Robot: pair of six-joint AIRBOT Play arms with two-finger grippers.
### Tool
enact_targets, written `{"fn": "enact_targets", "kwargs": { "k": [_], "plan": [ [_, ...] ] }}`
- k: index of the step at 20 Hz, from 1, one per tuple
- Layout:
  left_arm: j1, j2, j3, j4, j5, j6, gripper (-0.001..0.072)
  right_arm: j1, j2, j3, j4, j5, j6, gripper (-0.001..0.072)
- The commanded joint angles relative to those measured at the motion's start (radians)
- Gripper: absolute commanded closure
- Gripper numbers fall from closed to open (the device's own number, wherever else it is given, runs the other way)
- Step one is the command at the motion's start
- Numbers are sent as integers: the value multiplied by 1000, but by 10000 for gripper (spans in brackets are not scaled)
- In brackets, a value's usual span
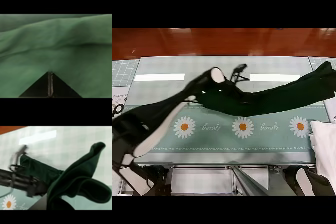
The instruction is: Fold the shirts.
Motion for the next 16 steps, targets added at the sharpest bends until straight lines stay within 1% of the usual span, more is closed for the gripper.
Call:
{"fn": "enact_targets", "kwargs": {
  "k": [1, 2, 5, 8, 10, 12, 14, 16],
  "plan": [
    [-115, -131, 151, 7, -24, -78, 686, 0, 24, -3, 11, 11, 5, 693],
    [-134, -146, 175, 6, -18, -93, 686, 0, 24, -3, 11, 11, 5, 693],
    [-187, -168, 203, -17, -18, -92, 686, 0, 24, -3, 10, 7, 5, 693],
    [-203, -167, 207, -45, -35, -52, 686, 0, 19, -3, 10, 0, 5, 693],
    [-150, -143, 207, -37, -73, -31, 686, 6, 7, -6, 10, -1, 6, 693],
    [-48, -79, 206, 39, -147, -31, 686, 51, -22, -13, 3, -3, 10, 693],
    [70, 36, 154, 122, -198, -30, 686, 137, -65, -20, 2, -38, 19, 693],
    [187, 204, 18, 185, -187, -9, 686, 256, -128, -20, 4, -134, 26, 693]
  ]
}}
